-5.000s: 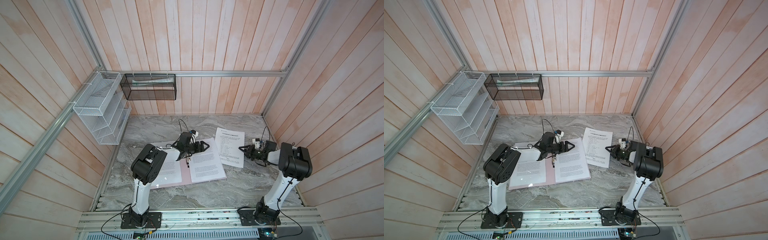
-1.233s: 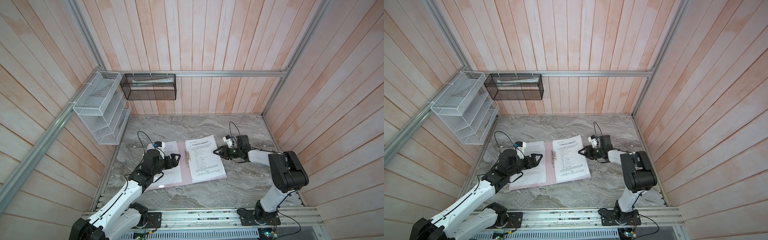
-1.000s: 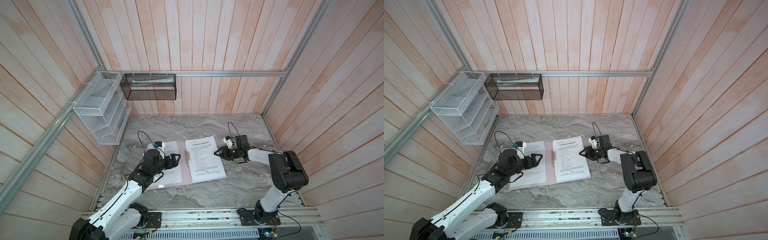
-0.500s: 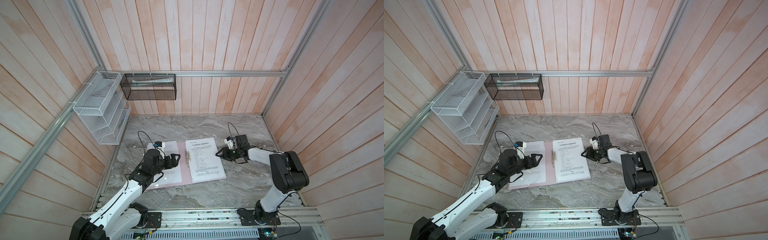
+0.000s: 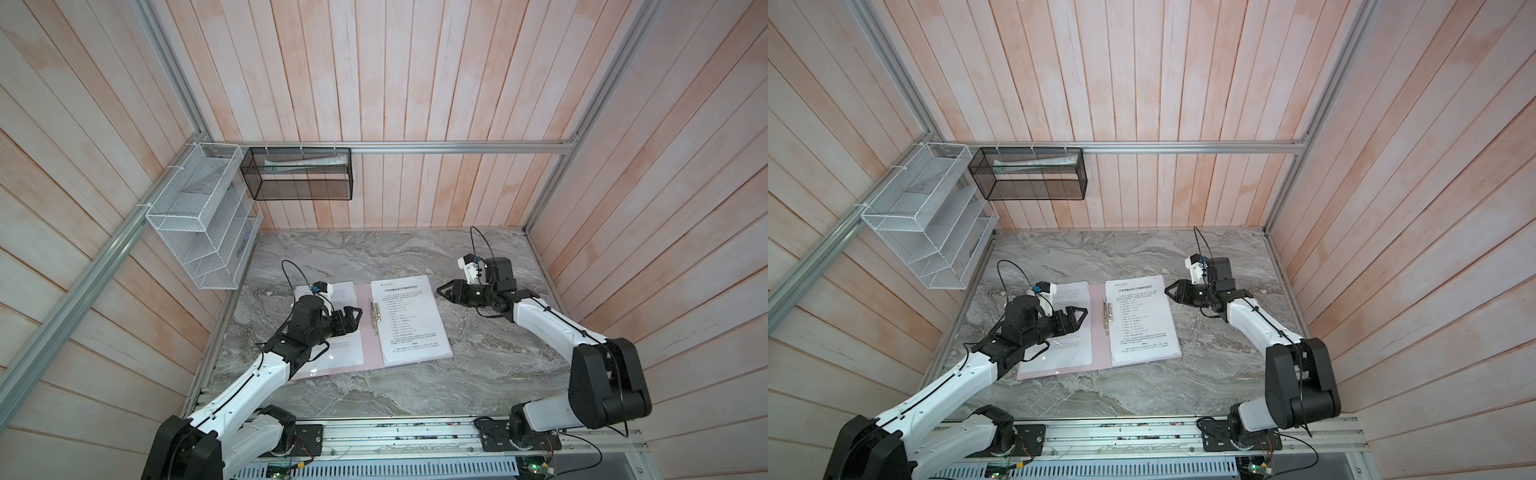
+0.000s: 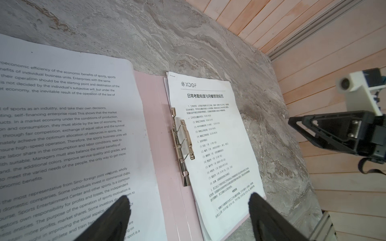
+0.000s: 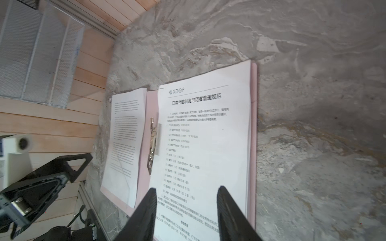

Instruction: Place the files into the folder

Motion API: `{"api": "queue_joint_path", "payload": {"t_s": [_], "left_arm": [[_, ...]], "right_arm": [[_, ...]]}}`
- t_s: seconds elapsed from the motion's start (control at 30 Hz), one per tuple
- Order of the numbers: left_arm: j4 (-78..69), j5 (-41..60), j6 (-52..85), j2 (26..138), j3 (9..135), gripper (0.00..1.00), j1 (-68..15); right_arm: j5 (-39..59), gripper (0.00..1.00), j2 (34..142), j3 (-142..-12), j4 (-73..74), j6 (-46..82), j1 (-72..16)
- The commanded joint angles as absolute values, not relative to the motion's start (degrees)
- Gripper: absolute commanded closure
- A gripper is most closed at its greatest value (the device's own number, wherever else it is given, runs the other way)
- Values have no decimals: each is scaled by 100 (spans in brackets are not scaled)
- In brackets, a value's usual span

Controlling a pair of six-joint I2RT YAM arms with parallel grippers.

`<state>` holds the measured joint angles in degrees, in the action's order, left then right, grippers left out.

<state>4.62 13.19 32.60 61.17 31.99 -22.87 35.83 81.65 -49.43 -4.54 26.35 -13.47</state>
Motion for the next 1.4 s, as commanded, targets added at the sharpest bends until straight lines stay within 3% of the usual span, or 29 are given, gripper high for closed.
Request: {"api": "queue_joint_path", "payload": {"t_s": [0.0, 0.33, 0.67, 1.37], "left_arm": [[70, 1486, 3055, 6365, 3557, 9, -2259], [-753, 1860, 3110, 7575, 3918, 9, -2263], [-978, 1993, 3060, 8288, 4261, 10, -2270], [-1954, 2950, 3114, 10494, 5358, 35, -2070]], "right_arm": [[3981, 55, 8072, -4740, 158, 2920, -1487], [3655, 58, 8530, -4715, 778, 3198, -2347], [4102, 63, 9312, -5001, 957, 3234, -2434], [4412, 64, 9855, -5177, 1016, 3210, -2572]]}}
